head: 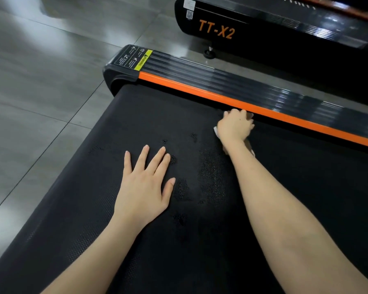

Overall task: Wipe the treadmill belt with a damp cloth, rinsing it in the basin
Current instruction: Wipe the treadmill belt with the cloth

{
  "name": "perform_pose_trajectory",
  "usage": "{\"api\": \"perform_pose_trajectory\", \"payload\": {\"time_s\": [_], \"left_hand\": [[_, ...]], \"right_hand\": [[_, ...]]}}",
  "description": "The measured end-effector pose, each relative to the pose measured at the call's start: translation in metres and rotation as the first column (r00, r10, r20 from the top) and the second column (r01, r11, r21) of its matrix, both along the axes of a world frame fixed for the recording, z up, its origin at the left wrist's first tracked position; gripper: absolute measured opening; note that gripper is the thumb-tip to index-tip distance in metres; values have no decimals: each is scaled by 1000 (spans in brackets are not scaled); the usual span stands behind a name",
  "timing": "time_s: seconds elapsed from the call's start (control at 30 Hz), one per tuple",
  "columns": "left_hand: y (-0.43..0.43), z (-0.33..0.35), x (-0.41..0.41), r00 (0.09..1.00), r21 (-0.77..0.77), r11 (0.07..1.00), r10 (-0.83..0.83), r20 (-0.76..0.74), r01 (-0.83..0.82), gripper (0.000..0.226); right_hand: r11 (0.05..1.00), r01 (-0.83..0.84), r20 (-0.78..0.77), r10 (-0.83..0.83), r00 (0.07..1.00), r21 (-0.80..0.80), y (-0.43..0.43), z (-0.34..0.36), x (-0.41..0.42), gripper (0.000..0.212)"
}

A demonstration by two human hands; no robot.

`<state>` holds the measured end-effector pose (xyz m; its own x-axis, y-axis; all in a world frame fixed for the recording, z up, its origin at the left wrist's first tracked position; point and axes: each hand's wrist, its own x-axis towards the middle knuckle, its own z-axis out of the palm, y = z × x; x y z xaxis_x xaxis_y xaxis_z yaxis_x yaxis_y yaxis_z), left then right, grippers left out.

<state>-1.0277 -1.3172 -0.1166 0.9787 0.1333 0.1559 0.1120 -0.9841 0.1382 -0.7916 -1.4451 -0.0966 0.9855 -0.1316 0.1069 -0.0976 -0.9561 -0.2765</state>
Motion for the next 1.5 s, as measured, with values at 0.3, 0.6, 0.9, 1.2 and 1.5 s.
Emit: {"api": "perform_pose_trajectory", "payload": {"time_s": [0.3, 0.6, 0.9, 1.2, 1.5], "left_hand": [[0, 0, 0, 1000, -1, 1000, 5, -4, -5, 59], [1, -2, 0, 1000, -6, 1000, 2, 0, -2, 58], [1, -2, 0, 1000, -10, 1000, 0, -10, 0, 58], [2, 4, -2, 999, -73, 997, -28, -47, 25, 64], [37, 14, -100, 985, 29, 985, -169, -28, 170, 57]], "right_hand": [[802, -594, 23, 594, 804, 55, 38, 2, -30, 32], [721, -690, -39, 689, 724, -66, -13, -7, -81, 51], [802, -595, -45, 597, 801, 52, -11, -1, -103, 50], [834, -551, -20, 551, 834, -5, -68, -1, -203, 57], [852, -522, 23, 523, 852, -23, -68, -3, -210, 46]]}}
